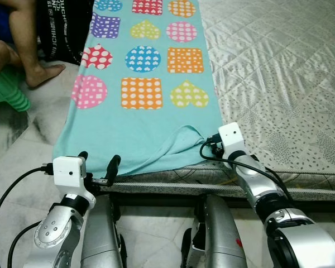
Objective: Clean up the room
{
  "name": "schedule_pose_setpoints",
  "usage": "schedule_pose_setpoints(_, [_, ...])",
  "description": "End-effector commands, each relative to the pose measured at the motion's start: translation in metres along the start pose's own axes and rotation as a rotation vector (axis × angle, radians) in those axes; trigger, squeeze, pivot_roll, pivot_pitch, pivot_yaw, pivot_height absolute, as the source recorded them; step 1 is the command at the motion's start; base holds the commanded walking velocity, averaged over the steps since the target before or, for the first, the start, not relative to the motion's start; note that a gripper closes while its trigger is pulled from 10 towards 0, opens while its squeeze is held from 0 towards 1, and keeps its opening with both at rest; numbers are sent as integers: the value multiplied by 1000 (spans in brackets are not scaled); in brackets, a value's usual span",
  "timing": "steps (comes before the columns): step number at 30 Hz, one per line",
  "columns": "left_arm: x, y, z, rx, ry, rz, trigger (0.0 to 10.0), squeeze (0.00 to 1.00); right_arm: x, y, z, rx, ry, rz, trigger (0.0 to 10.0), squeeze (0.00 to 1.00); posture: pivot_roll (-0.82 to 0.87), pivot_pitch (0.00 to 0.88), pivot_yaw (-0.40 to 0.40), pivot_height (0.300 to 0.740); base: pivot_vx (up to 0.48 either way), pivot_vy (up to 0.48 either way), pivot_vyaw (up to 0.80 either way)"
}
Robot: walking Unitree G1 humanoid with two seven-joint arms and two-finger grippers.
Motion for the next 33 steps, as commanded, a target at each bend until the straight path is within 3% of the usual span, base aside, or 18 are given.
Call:
schedule_pose_setpoints(1, [3, -5, -3, 19, 8, 13, 10000, 0, -5, -4, -3, -4, -13, 4, 0, 0, 194, 275, -62, 545, 0, 0, 0])
schedule_pose_setpoints(2, [3, -5, -3, 19, 7, 13, 10000, 0, -5, -6, -5, -5, -7, 3, 0, 0, 194, 275, -62, 545, 0, 0, 0])
schedule_pose_setpoints(3, [3, -5, -3, 19, 7, 13, 10000, 0, -3, -7, -5, -5, 12, 10, 1373, 0, 193, 275, -61, 545, 0, 0, 0])
schedule_pose_setpoints(4, [4, -5, -3, 19, 7, 14, 10000, 0, 0, -8, -6, -6, 31, 13, 4039, 0, 193, 275, -61, 545, 0, 0, 0])
schedule_pose_setpoints(5, [4, -5, -2, 18, 7, 14, 10000, 0, 5, -10, -8, -12, 71, -4, 10000, 0, 192, 275, -60, 545, 0, 0, 0])
schedule_pose_setpoints(9, [4, -5, -2, 18, 6, 15, 10000, 0, 14, -14, -12, -12, 132, -43, 10000, 0, 189, 275, -60, 545, 0, 0, 0])
schedule_pose_setpoints(10, [4, -5, -2, 18, 6, 15, 10000, 0, 15, -14, -13, -14, 140, -52, 10000, 204, 189, 275, -60, 545, 0, 0, 0])
schedule_pose_setpoints(11, [3, -5, -1, 17, 5, 14, 10000, 0, 16, -16, -14, -14, 154, -64, 10000, 1000, 187, 275, -60, 545, 0, 0, 0])
schedule_pose_setpoints(21, [3, -4, 2, 11, 3, 14, 10000, 0, 19, -11, -13, -26, 143, -67, 10000, 969, 187, 270, -61, 545, 0, 0, 0])
schedule_pose_setpoints(22, [3, -4, 2, 11, 3, 14, 10000, 0, 19, -10, -12, -31, 140, -69, 10000, 824, 187, 270, -62, 545, 0, 0, 0])
schedule_pose_setpoints(23, [3, -4, 2, 11, 3, 14, 10000, 0, 19, -10, -12, -31, 140, -69, 10000, 824, 187, 270, -62, 545, 0, 0, 0])
schedule_pose_setpoints(24, [3, -4, 2, 9, 4, 14, 10000, 0, 21, -8, -12, -39, 136, -71, 10000, 400, 187, 269, -63, 545, 0, 0, 0])
schedule_pose_setpoints(25, [3, -4, 2, 9, 4, 14, 10000, 0, 21, -8, -12, -39, 136, -71, 10000, 400, 187, 269, -63, 545, 0, 0, 0])
schedule_pose_setpoints(26, [3, -4, 2, 8, 5, 14, 10000, 0, 23, -7, -11, -46, 130, -77, 10000, 0, 187, 269, -64, 545, 0, 0, 0])
schedule_pose_setpoints(27, [3, -3, 3, 8, 5, 14, 10000, 0, 24, -7, -11, -47, 125, -86, 8863, 0, 187, 269, -64, 545, 0, 0, 0])
schedule_pose_setpoints(28, [3, -3, 3, 8, 5, 14, 10000, 0, 24, -7, -11, -47, 125, -86, 8863, 0, 187, 269, -64, 545, 0, 0, 0])
schedule_pose_setpoints(30, [3, -2, 3, 4, 7, 14, 10000, 0, 26, -11, -10, -34, 104, -127, 1294, 0, 193, 269, -65, 545, 0, 0, 0])
schedule_pose_setpoints(33, [3, -2, 3, 3, 9, 15, 10000, 0, 24, -14, -9, -18, 88, -141, 353, 0, 193, 269, -65, 545, 0, 0, 0])
Point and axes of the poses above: a point about 5 cm out from each wrist's last joint towards the gripper, its own z axis pointing out of the wrist towards the gripper, its own y axis along the axis of the wrist's last joint, x = y × z, the point moved 6 cm from there along z, pointing out of the wrist towards the gripper, and after that the axes turned 8 degrees about z, right-handed, at the moved point
